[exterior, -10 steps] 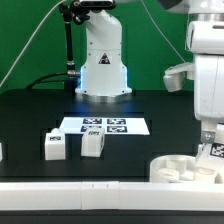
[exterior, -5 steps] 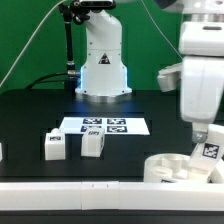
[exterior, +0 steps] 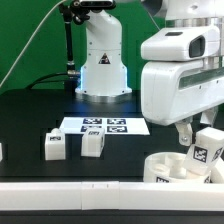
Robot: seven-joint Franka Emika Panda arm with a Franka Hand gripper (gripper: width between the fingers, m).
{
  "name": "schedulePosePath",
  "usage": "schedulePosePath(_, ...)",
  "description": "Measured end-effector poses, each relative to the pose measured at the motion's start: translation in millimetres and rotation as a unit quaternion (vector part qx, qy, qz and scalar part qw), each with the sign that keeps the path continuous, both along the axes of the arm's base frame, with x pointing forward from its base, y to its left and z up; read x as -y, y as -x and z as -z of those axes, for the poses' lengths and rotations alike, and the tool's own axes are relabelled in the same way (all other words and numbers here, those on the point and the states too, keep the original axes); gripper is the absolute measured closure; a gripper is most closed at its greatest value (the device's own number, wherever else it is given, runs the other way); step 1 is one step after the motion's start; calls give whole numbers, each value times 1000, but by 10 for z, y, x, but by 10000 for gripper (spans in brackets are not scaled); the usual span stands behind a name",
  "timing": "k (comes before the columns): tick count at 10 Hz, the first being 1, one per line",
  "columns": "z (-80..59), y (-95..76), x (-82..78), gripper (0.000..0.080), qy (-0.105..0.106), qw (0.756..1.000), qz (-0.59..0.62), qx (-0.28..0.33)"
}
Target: Assemble stool
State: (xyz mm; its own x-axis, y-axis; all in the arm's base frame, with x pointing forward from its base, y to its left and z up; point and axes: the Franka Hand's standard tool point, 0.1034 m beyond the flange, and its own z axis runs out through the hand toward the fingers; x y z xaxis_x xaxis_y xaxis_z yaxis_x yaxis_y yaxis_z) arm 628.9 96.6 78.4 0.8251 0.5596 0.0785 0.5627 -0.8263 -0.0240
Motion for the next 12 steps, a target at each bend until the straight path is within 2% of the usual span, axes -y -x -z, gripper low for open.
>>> schedulePosePath(3,-2,-15,-9,465,-10,994,108,3)
schedulePosePath(4,11,-3,-14,465,-26,985,168,23)
schedulePosePath(7,12,-19,-29,465,-55,955,288,46)
schedulePosePath(11,10,-27,-43,465,-82,882,464,33)
schedulePosePath(12,8,-28,-36,465,-94,855,509,24)
